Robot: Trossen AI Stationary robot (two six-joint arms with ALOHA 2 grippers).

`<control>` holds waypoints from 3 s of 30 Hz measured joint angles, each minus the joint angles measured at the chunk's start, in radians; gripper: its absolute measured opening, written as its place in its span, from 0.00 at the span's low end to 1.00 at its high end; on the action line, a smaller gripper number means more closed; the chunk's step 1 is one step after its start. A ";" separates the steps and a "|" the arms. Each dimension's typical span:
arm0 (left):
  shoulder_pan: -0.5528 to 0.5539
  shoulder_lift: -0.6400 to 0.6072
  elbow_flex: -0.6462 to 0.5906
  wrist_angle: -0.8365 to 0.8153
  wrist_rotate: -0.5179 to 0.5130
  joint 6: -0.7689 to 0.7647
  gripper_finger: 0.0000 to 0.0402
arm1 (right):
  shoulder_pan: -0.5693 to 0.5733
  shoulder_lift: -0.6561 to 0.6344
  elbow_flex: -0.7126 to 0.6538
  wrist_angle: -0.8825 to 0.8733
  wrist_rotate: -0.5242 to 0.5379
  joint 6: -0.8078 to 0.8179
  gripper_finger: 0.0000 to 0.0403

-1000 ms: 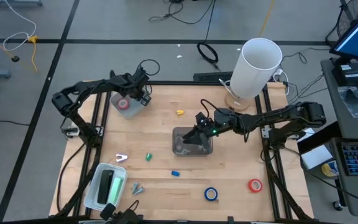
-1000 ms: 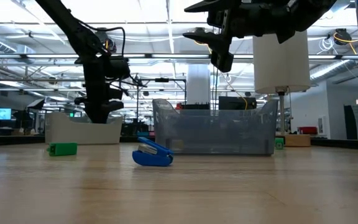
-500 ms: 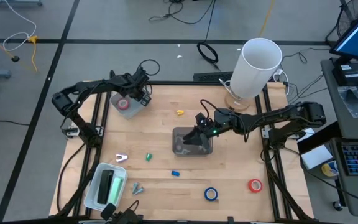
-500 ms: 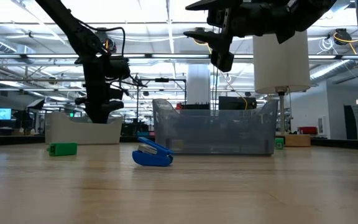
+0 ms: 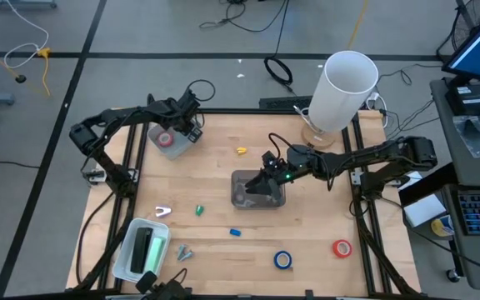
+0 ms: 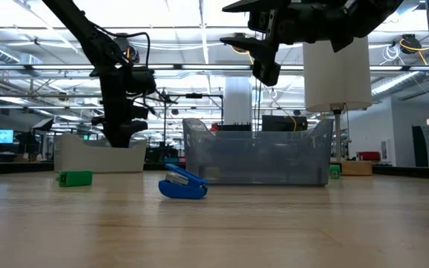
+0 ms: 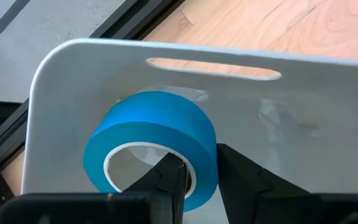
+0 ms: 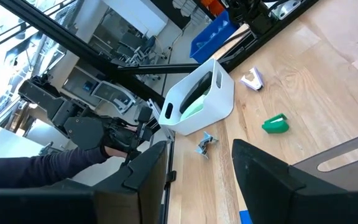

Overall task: Pick and place Stapler, Stapler remover, tape
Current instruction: Put the light blue tape into the grey bin, then put the orange tape into the grey bin

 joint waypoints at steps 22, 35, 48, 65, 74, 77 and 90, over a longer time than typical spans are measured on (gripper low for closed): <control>0.000 -0.001 0.000 0.011 -0.008 0.023 0.49 | 0.000 0.000 0.000 0.000 -0.001 0.000 0.44; -0.026 -0.001 0.040 -0.086 0.014 0.004 0.66 | -0.020 -0.001 0.000 -0.063 -0.453 0.191 0.45; -0.142 -0.123 0.190 -0.223 0.088 -0.060 0.65 | 0.076 -0.221 -0.001 -0.545 -0.362 0.385 0.45; -0.253 -0.485 0.189 -0.030 0.260 -0.081 0.66 | 0.547 -0.561 -0.001 -1.347 0.191 0.855 0.45; -0.323 -0.524 0.189 -0.006 0.270 -0.085 0.64 | 0.756 -0.456 0.000 -1.384 0.189 1.031 0.45; -0.345 -0.524 0.189 0.020 0.268 -0.084 0.64 | 0.820 -0.414 0.000 -1.381 0.189 1.101 0.45; -0.390 -0.524 0.189 0.055 0.262 -0.078 0.64 | 0.955 -0.240 -0.085 -1.079 0.194 1.357 0.45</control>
